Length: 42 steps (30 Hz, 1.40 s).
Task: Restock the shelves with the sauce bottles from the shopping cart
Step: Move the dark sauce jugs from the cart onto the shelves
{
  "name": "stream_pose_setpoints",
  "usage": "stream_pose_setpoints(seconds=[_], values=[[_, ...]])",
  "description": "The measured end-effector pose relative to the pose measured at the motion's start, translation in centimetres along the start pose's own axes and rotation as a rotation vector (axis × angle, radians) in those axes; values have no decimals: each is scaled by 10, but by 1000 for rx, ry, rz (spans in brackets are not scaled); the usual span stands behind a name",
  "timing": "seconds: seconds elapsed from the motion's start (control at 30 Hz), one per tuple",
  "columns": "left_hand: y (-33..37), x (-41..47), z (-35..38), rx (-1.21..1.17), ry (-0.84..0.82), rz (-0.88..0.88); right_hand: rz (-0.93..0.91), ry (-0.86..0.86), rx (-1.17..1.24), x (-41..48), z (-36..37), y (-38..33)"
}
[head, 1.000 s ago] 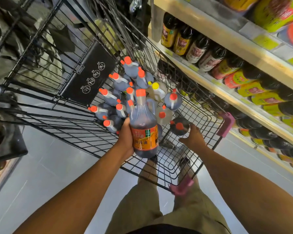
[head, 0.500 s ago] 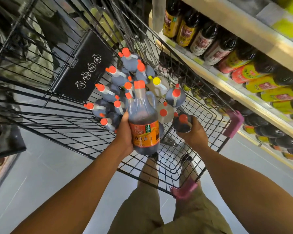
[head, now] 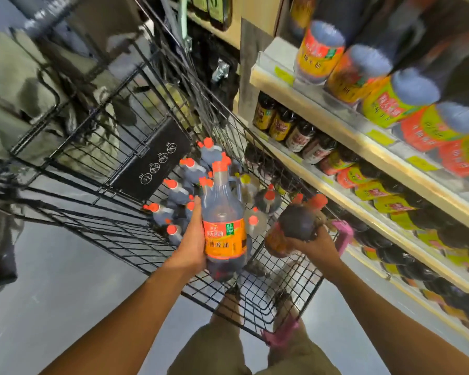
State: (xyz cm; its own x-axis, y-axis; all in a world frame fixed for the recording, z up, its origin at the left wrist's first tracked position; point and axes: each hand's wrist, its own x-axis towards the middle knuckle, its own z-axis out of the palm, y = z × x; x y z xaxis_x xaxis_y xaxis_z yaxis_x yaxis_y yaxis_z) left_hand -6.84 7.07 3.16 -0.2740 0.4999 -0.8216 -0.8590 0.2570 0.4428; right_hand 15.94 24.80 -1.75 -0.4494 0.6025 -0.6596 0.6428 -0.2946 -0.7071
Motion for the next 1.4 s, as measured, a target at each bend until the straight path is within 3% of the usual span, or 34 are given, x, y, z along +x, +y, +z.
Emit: stream_pose_setpoints(seconds=[0.27, 0.37, 0.53, 0.77, 1.03, 1.4], values=[[35, -42, 18, 57, -127, 106, -143, -196, 494, -50, -16, -87], [45, -58, 27, 84, -200, 144, -203, -305, 570, -62, -21, -116], [52, -92, 50, 165, -223, 198, -232, -333, 614, -85, -33, -151], [43, -133, 85, 176, -250, 292, -313, -228, 721, -130, -66, -167], [20, -163, 137, 191, -310, 369, -360, -155, 627, -184, -108, -151], [-4, -160, 203, 439, -565, 180, -377, 207, 813, -254, -134, -98]])
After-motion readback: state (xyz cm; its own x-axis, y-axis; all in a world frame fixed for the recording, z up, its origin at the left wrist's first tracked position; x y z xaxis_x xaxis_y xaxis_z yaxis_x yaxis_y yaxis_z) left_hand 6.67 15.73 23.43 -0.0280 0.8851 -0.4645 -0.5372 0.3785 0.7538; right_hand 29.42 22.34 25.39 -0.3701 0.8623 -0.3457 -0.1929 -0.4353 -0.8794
